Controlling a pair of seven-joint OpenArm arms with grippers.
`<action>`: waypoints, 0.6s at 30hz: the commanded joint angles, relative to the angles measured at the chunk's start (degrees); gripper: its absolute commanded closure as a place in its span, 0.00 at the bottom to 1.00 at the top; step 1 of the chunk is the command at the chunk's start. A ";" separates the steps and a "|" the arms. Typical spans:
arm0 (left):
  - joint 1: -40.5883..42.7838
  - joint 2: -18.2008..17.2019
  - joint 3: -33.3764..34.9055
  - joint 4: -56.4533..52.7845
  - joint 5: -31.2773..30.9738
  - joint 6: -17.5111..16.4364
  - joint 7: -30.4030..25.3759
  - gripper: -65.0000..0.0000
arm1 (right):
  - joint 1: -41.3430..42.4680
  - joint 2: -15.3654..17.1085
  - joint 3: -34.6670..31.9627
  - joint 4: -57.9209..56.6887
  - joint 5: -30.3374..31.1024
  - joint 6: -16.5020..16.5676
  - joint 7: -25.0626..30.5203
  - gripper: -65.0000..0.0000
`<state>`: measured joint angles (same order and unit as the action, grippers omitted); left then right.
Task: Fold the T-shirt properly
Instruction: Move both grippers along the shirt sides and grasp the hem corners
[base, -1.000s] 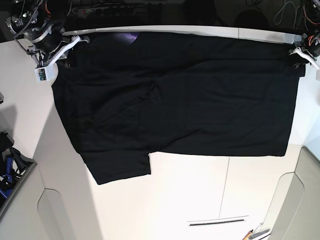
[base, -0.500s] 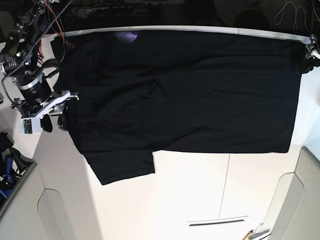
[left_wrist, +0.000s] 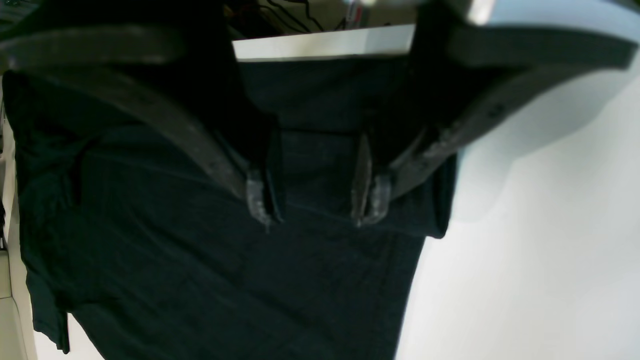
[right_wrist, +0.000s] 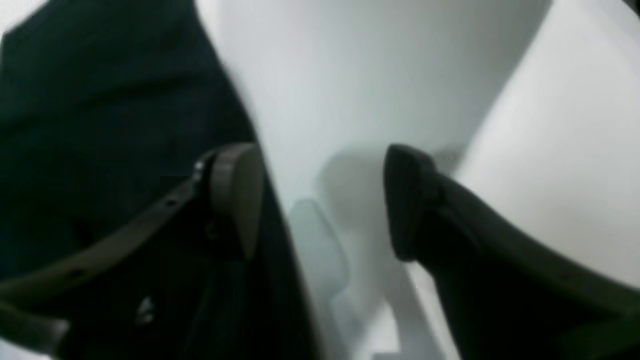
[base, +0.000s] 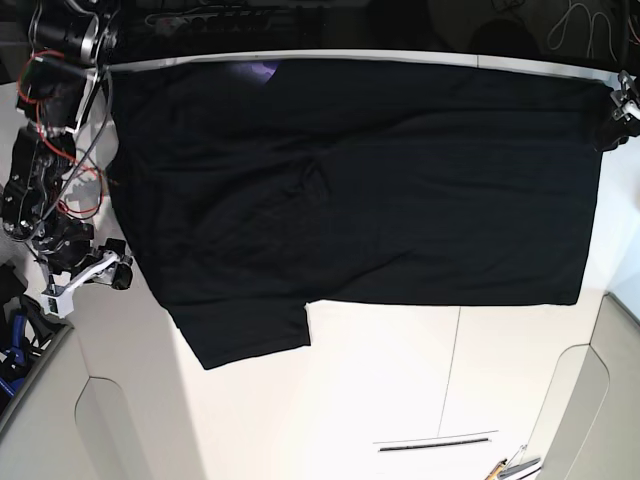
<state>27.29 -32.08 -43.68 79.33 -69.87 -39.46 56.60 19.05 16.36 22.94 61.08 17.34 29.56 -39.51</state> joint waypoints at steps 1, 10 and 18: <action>0.17 -1.29 -0.59 0.76 -1.16 -0.54 -0.66 0.60 | 2.49 0.98 0.20 -1.84 2.27 1.62 0.92 0.42; -2.64 -1.27 -0.59 0.76 -1.46 -0.54 -0.59 0.60 | 4.90 -0.22 -4.52 -9.73 9.46 3.72 -0.63 0.42; -5.40 -1.25 -0.59 0.76 -1.40 -0.54 -0.61 0.60 | 4.94 -0.33 -14.16 -9.70 7.34 3.67 -0.57 0.65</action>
<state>22.20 -32.05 -43.68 79.33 -70.02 -39.44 57.10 23.20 15.55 8.82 51.00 25.52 33.28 -38.74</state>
